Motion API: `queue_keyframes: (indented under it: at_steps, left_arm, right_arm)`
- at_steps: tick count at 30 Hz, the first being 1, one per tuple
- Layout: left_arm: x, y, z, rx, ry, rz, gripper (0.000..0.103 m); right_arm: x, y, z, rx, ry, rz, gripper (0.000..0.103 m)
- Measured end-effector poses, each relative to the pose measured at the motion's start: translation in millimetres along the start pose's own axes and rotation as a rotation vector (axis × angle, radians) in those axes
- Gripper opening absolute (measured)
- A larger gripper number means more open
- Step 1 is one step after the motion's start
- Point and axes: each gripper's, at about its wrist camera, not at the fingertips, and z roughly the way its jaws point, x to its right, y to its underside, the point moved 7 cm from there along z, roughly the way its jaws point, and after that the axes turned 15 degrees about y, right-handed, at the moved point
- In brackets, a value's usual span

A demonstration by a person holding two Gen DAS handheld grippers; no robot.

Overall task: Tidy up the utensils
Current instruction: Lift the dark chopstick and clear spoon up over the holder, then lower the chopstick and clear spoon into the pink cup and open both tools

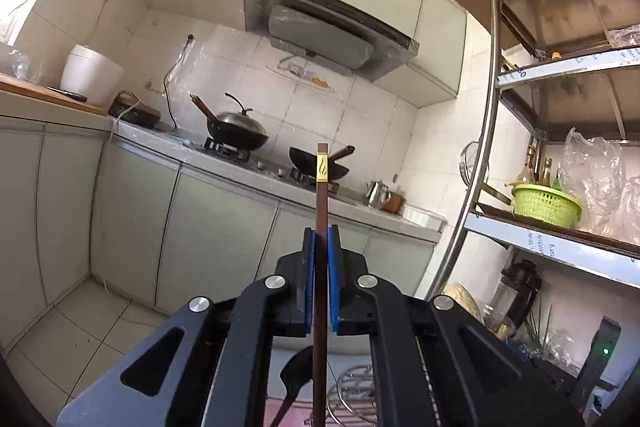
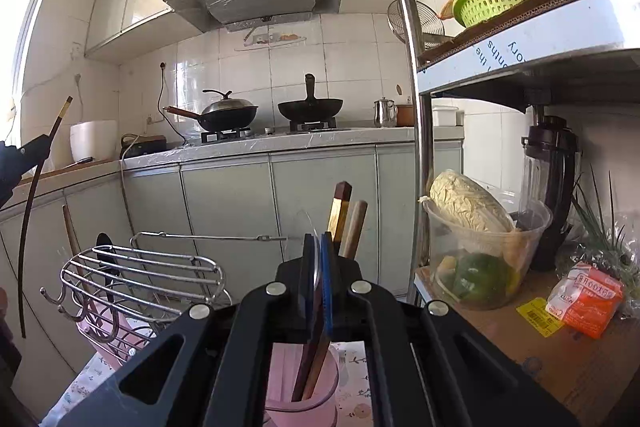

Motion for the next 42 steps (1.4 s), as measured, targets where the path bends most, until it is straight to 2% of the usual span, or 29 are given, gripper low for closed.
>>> queue_keyframes:
  at_steps: [2,6,13,19,26,32,37,42]
  left_arm:
    - [-5,0,1,0.056,-0.025,0.009,0.005]
    - [-12,5,6,0.121,-0.059,0.025,0.005]
    - [-8,13,9,0.237,-0.118,0.128,0.005]
    - [-18,28,20,0.214,-0.151,0.134,0.005]
    - [-29,26,11,0.206,-0.166,0.117,0.006]
    - [-21,18,6,0.251,-0.17,0.152,0.005]
    - [-17,26,14,0.265,-0.181,0.192,0.005]
    - [-22,28,16,0.284,-0.176,0.158,0.005]
  right_arm:
    - [0,5,1,-0.014,0.001,0.01,0.003]
    - [1,14,4,-0.032,0.001,0.021,0.003]
    - [-2,20,8,-0.051,-0.009,0.023,0.003]
    - [-7,25,13,-0.071,-0.018,0.021,0.003]
    - [-8,31,15,-0.1,-0.019,0.025,0.004]
    - [-9,30,12,-0.1,-0.021,0.024,0.004]
    - [-9,29,11,-0.098,-0.021,0.025,0.004]
    - [-10,32,14,-0.108,-0.022,0.019,0.004]
